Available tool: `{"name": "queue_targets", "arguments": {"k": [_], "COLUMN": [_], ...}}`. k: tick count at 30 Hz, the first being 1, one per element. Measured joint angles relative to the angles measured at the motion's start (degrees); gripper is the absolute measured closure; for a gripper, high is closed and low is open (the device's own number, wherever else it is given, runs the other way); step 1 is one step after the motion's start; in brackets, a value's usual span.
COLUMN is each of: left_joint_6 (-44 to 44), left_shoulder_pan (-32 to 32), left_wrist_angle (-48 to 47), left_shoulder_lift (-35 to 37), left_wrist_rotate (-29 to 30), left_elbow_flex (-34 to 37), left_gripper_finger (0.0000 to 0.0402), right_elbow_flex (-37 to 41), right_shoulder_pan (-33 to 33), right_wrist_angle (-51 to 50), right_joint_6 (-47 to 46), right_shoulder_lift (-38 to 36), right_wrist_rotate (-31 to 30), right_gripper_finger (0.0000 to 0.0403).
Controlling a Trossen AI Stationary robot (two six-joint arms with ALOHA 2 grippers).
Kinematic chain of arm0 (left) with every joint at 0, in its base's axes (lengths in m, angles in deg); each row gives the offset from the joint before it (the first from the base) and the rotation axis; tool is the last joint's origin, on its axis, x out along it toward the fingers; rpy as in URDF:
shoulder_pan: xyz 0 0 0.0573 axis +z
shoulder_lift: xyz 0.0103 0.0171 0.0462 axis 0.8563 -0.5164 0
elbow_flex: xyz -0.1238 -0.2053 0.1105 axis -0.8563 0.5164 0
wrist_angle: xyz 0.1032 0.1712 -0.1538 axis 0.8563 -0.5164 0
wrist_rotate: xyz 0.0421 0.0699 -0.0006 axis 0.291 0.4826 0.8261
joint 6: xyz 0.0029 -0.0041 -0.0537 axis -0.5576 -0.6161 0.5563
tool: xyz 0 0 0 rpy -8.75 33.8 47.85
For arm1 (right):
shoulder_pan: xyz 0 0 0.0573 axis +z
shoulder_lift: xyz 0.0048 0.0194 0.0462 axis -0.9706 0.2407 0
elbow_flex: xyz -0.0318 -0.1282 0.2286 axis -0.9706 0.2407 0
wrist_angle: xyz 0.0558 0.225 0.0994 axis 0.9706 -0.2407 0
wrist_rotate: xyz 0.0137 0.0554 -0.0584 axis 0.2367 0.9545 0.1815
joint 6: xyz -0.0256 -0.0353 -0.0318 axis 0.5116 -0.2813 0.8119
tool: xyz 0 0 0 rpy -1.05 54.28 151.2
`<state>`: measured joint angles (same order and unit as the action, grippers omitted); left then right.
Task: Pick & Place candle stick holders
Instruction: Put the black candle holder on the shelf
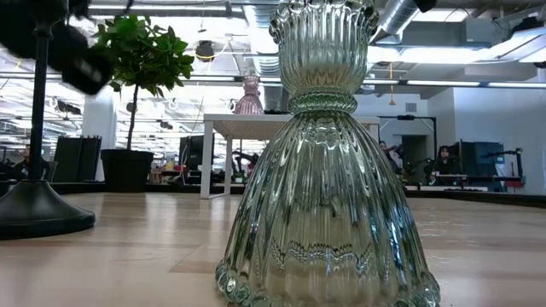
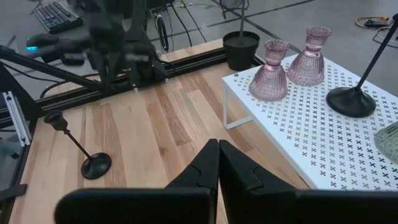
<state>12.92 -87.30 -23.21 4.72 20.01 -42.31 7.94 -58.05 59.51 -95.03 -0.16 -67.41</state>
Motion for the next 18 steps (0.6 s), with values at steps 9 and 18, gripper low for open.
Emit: {"name": "queue_targets", "arguments": {"k": [9, 18], "left_joint_6": [3.1, 2.9], "left_shoulder_pan": [-1.6, -2.1], "left_wrist_angle": [25.3, 27.2], "left_shoulder_lift": [-7.0, -14.7], "left_wrist_rotate": [-6.8, -9.5], "left_elbow_flex": [12.5, 13.7], "left_gripper_finger": [0.0400, 0.0390], "right_elbow_flex": [0.0, 0.0], "right_shoulder_pan": [-0.1, -0.1], "right_wrist_angle": [0.0, 0.0], "right_joint_6": [0.0, 0.0], "right_shoulder_lift": [0.0, 0.0], "right_wrist_rotate": [0.0, 0.0], "right_gripper_finger": [0.0403, 0.0403]}}
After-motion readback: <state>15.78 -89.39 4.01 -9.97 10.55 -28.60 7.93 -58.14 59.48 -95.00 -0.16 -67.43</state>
